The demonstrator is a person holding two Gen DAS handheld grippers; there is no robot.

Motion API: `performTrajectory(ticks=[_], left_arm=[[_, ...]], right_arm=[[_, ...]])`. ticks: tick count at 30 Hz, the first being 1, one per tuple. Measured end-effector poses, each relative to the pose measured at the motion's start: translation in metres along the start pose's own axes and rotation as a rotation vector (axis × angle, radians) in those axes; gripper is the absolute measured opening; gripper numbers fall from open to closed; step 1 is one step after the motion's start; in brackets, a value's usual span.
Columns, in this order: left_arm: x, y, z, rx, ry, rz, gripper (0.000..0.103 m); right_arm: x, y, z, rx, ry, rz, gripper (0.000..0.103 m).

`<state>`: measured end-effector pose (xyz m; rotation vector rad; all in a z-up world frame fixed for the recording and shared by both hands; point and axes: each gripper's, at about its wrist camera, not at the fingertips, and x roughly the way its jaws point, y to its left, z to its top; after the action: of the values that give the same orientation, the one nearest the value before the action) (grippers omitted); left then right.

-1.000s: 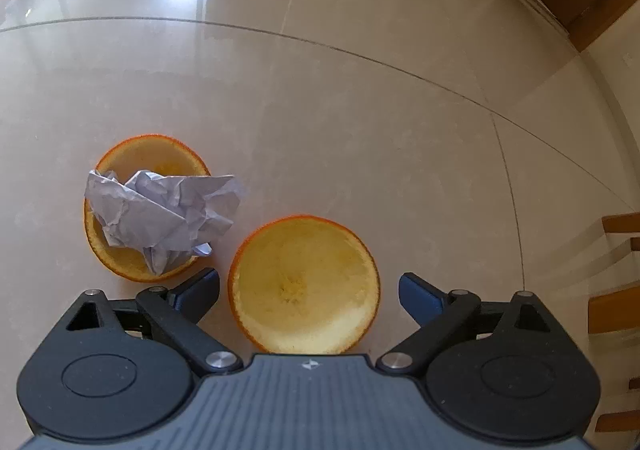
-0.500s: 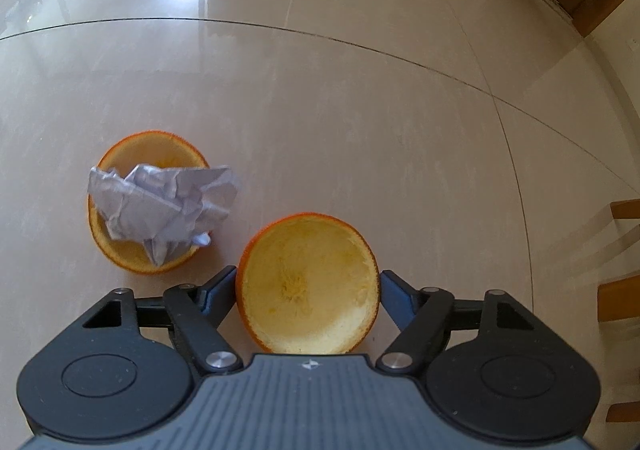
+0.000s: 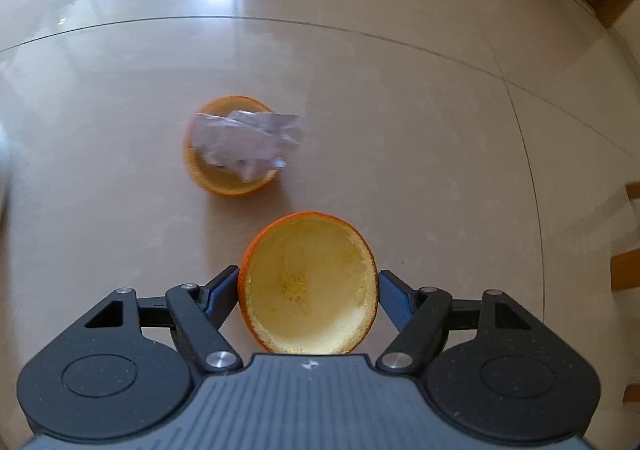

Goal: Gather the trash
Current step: 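Carry the orange peel over the bin and open the right tool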

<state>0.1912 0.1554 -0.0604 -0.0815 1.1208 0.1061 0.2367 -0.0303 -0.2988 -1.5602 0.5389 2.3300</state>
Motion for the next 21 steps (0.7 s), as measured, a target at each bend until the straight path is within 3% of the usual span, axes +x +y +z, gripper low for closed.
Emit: performTrajectory(ticks=[5,12,21], left_arm=[[-0.001,0.000,0.000,0.006,-0.003,0.003,0.012],[-0.002,-0.005,-0.003,0.030,-0.010,0.021,0.012],[-0.003,-0.006,-0.004,0.038,-0.012,0.023,0.012]], right_arm=[[-0.042,0.012,-0.007,-0.007,-0.007,0.023,0.078],[-0.136,0.049,0.007,-0.111,-0.055,0.105,0.078],[-0.244,0.114,0.060,-0.230,-0.247,0.211,0.078]])
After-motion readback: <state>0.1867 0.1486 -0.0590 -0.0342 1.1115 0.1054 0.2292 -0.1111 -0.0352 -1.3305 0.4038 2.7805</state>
